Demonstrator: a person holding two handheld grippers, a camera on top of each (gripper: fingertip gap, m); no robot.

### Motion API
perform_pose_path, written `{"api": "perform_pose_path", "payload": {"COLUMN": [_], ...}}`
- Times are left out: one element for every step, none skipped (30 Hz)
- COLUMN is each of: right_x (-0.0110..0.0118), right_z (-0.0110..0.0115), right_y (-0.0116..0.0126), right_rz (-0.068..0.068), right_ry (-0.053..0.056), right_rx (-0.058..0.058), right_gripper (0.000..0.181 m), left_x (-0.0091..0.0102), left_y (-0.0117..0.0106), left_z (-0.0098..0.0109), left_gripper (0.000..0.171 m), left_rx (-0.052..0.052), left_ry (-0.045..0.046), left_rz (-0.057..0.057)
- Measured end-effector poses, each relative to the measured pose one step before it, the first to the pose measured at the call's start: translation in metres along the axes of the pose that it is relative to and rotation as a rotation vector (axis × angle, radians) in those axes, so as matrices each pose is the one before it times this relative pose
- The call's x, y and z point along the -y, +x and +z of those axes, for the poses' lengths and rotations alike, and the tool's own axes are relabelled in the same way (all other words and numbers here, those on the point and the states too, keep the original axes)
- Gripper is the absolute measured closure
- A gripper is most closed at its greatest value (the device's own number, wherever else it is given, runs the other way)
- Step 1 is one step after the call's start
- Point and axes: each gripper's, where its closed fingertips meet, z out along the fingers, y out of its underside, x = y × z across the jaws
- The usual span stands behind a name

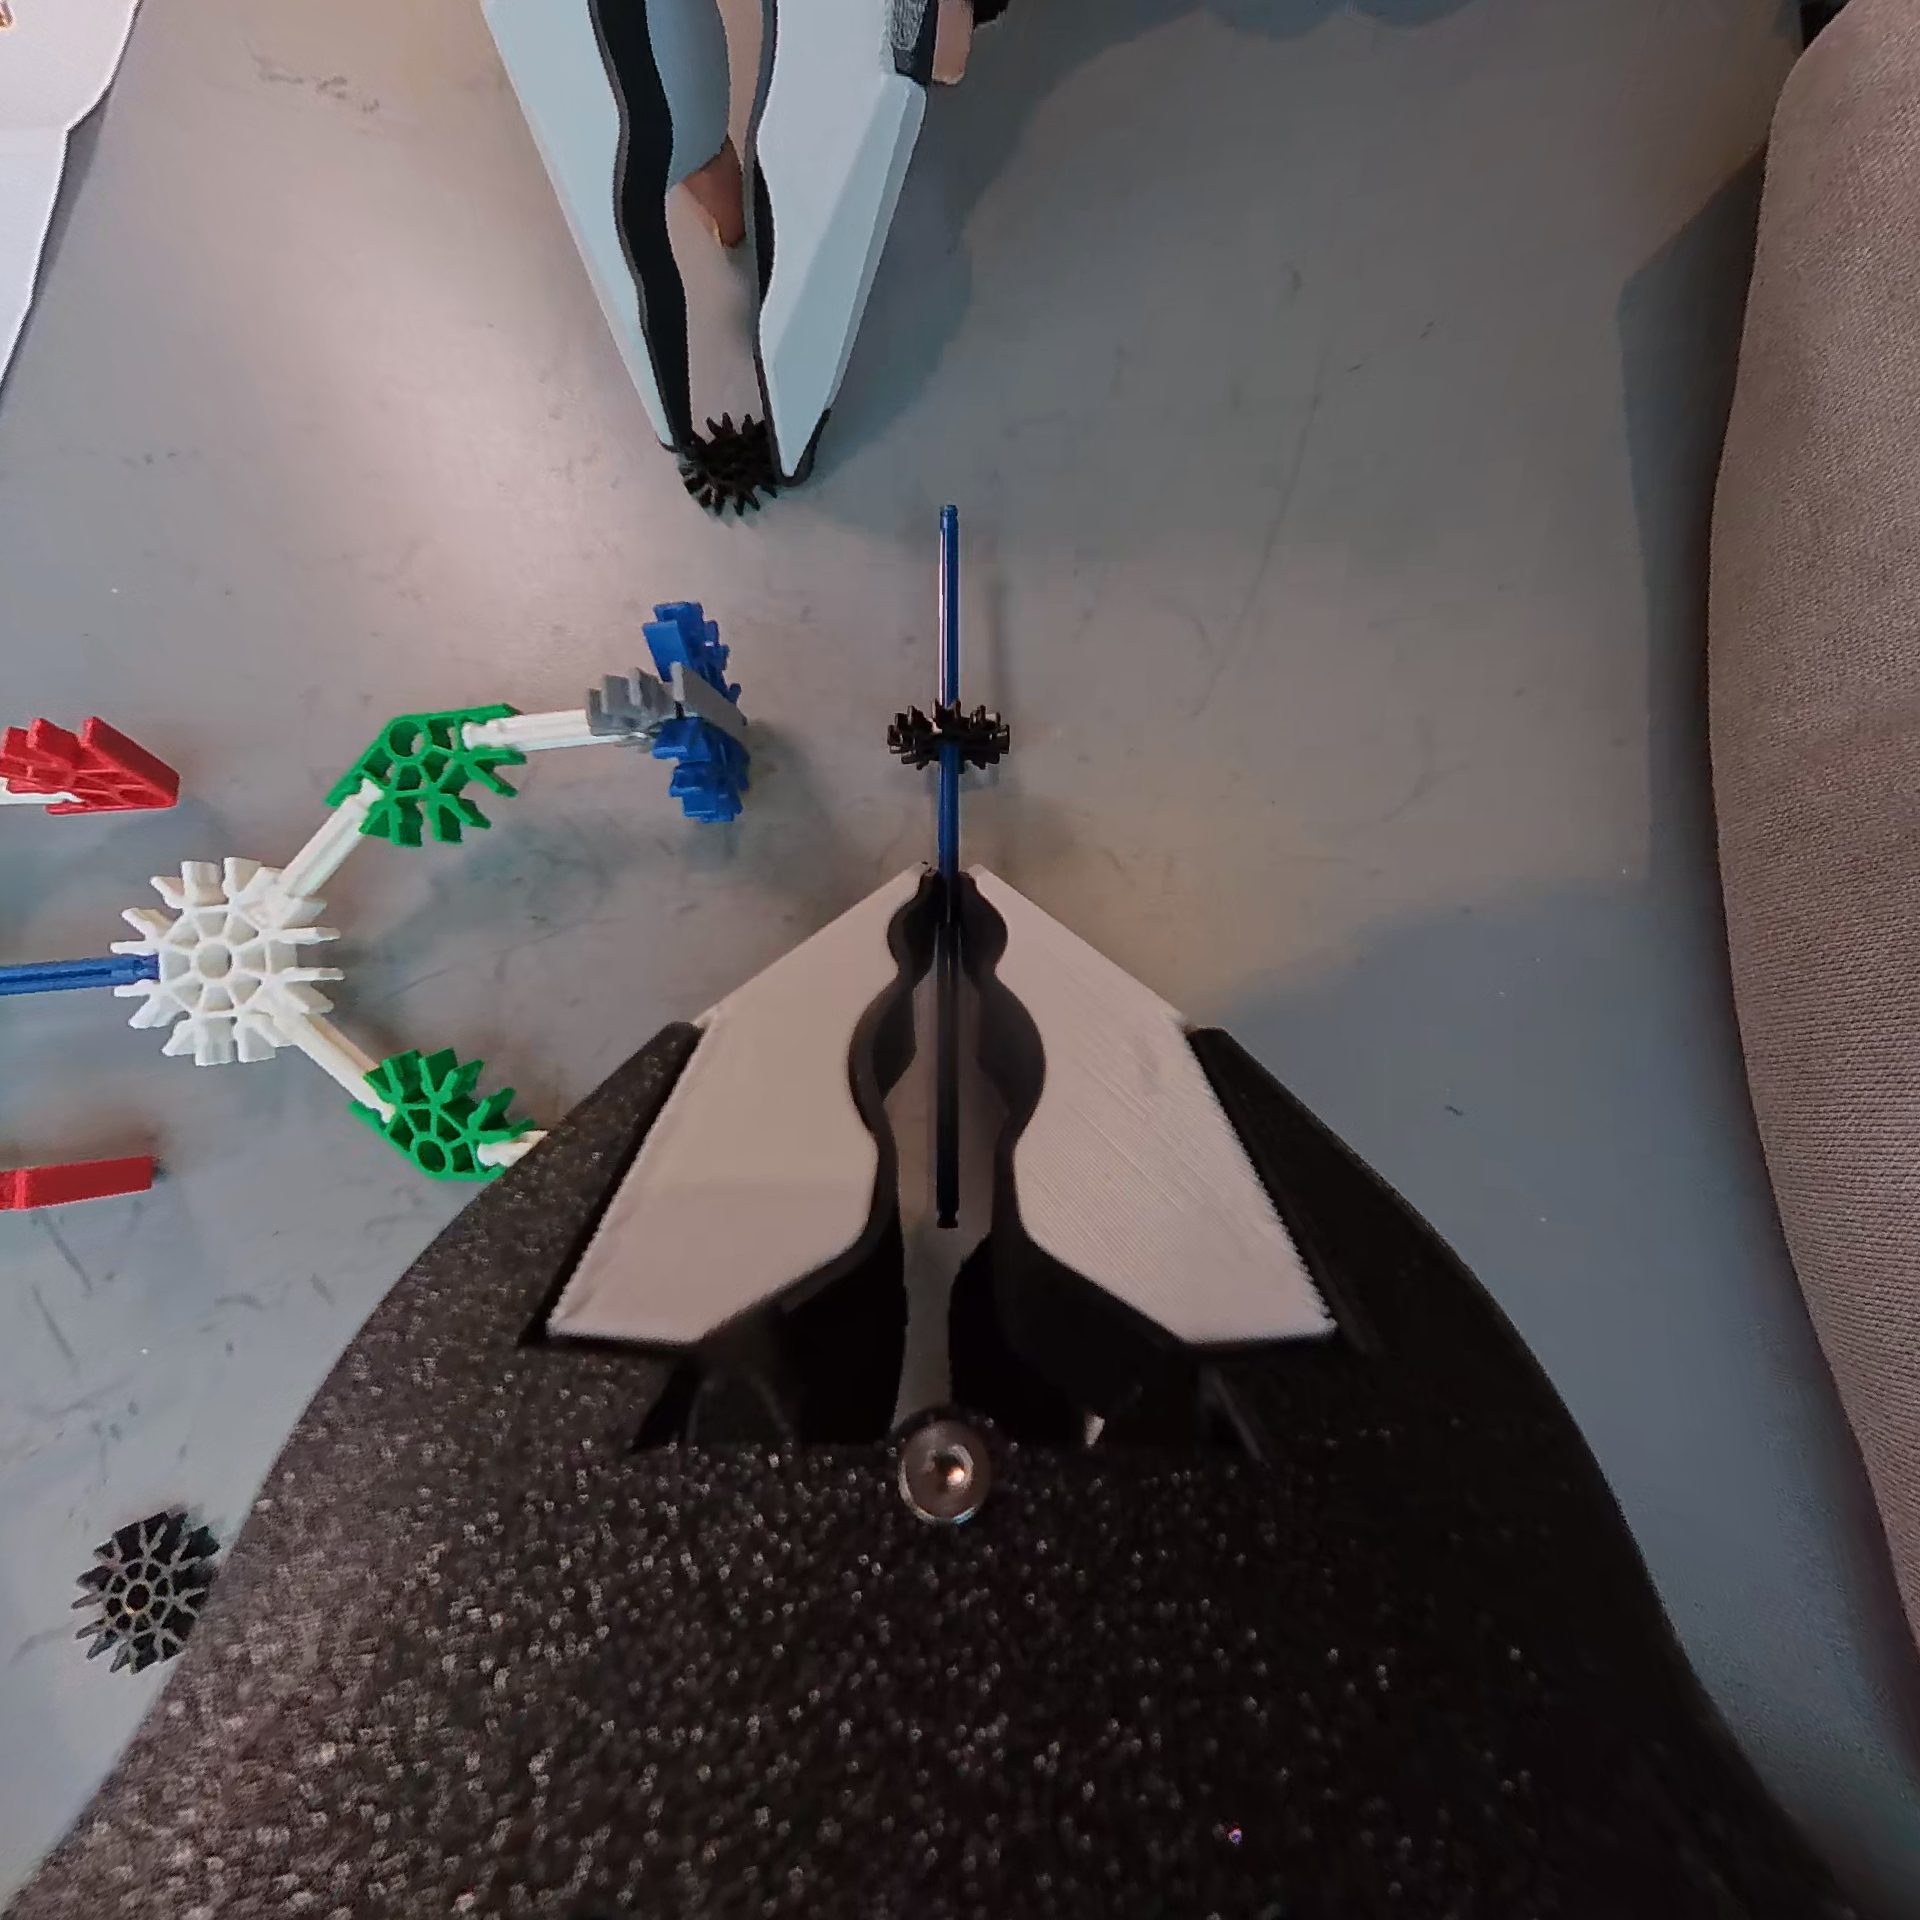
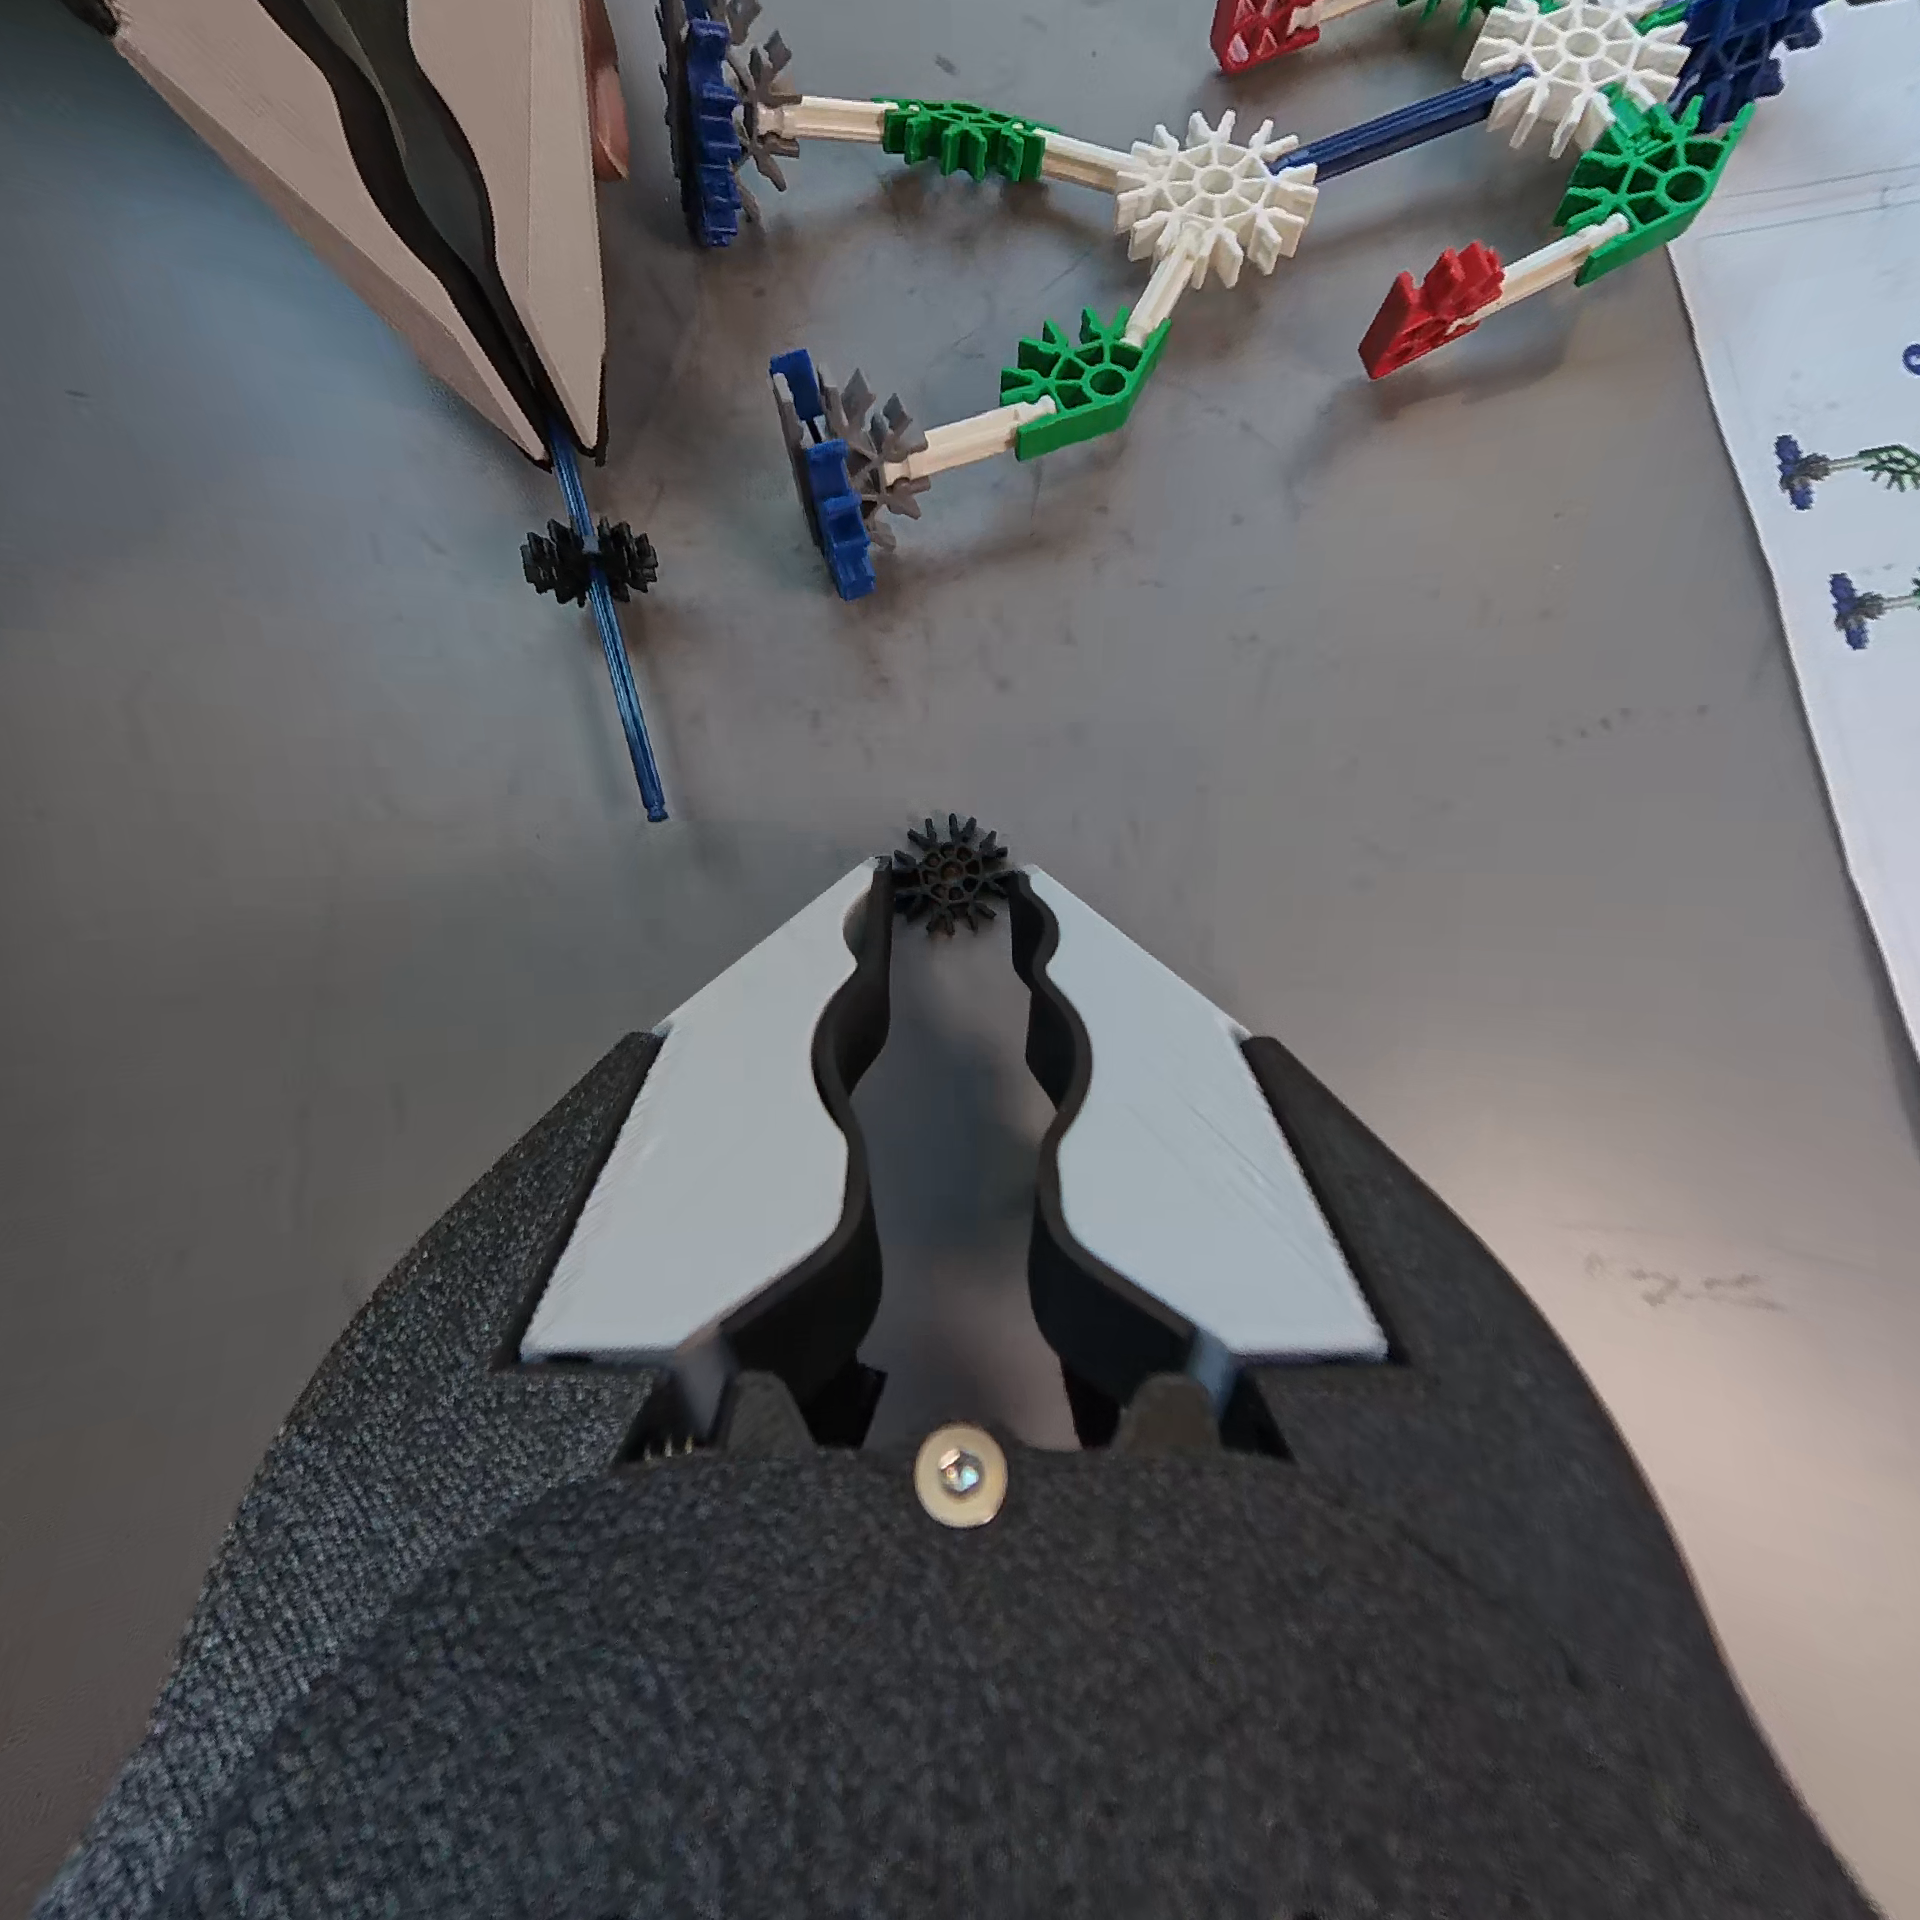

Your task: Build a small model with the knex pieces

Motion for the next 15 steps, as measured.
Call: {"api": "perform_pose_path", "payload": {"right_x": [-0.00252, -0.00214, -0.00087, 0.00044, 0.00078, 0.00063, 0.00070, 0.00150, 0.00184, 0.00158, 0.00189, 0.00207, 0.00185, 0.00098, -0.00032], "right_z": [-0.00242, -0.00272, -0.00264, -0.00237, -0.00203, -0.00138, -0.00089, -0.00050, -0.00040, -0.00038, -0.00043, -0.00066, -0.00069, -0.00044, -0.00003], "right_y": [0.00243, 0.00190, 0.00183, 0.00143, 0.00094, 0.00037, -0.00013, -0.00095, -0.00184, -0.00185, -0.00150, -0.00147, -0.00158, -0.00090, -0.00027], "right_rz": [-0.0001, 0.0020, 0.0065, 0.0089, 0.0070, 0.0025, -0.0008, -0.0001, 0.0025, 0.0009, -0.0039, 0.0000, 0.0041, 0.0037, 0.0019], "right_ry": [-0.0051, -0.0015, 0.0063, 0.0119, 0.0117, 0.0077, 0.0062, 0.0116, 0.0148, 0.0124, 0.0156, 0.0169, 0.0154, 0.0094, 0.0013], "right_rx": [-0.0111, -0.0063, -0.0036, -0.0014, 0.0006, 0.0009, 0.0016, 0.0065, 0.0125, 0.0122, 0.0095, 0.0112, 0.0130, 0.0082, 0.0043], "right_gripper": [0.161, 0.161, 0.161, 0.161, 0.160, 0.160, 0.160, 0.161, 0.160, 0.160, 0.160, 0.160, 0.160, 0.160, 0.160], "left_x": [-0.00013, -0.00012, -0.00004, -0.00014, -0.00016, -0.00029, -0.00021, 0.00003, -0.00008, -0.00007, 0.00022, 0.00015, 0.00003, -0.00036, -0.00039], "left_y": [-0.00002, -0.00008, 0.00001, 0.00001, -0.00010, -0.00010, -0.00013, -0.00034, -0.00023, -0.00030, -0.00052, -0.00034, -0.00017, -0.00026, -0.00027], "left_z": [0.00017, 0.00015, 0.00009, 0.00027, 0.00029, 0.00033, 0.00021, 0.00012, 0.00004, -0.00008, -0.00017, -0.00026, -0.00017, -0.00012, 0.00002], "left_gripper": [0.170, 0.170, 0.170, 0.170, 0.170, 0.170, 0.170, 0.170, 0.170, 0.170, 0.170, 0.170, 0.170, 0.170, 0.170], "left_rx": [-0.0010, -0.0003, -0.0007, -0.0009, -0.0008, -0.0008, -0.0003, 0.0004, 0.0002, 0.0009, 0.0021, 0.0005, -0.0006, -0.0002, 0.0010], "left_ry": [-0.00014, 0.00021, 0.00029, 0.00024, -0.00023, -0.00063, 0.00013, 0.00094, 0.00044, 0.00040, 0.00187, 0.00210, 0.00101, -0.00114, -0.00171], "left_rz": [-0.0008, -0.0002, -0.0006, -0.0012, -0.0012, -0.0010, -0.0013, -0.0018, -0.0019, -0.0014, -0.0015, -0.0028, -0.0031, -0.0018, -0.0001]}}
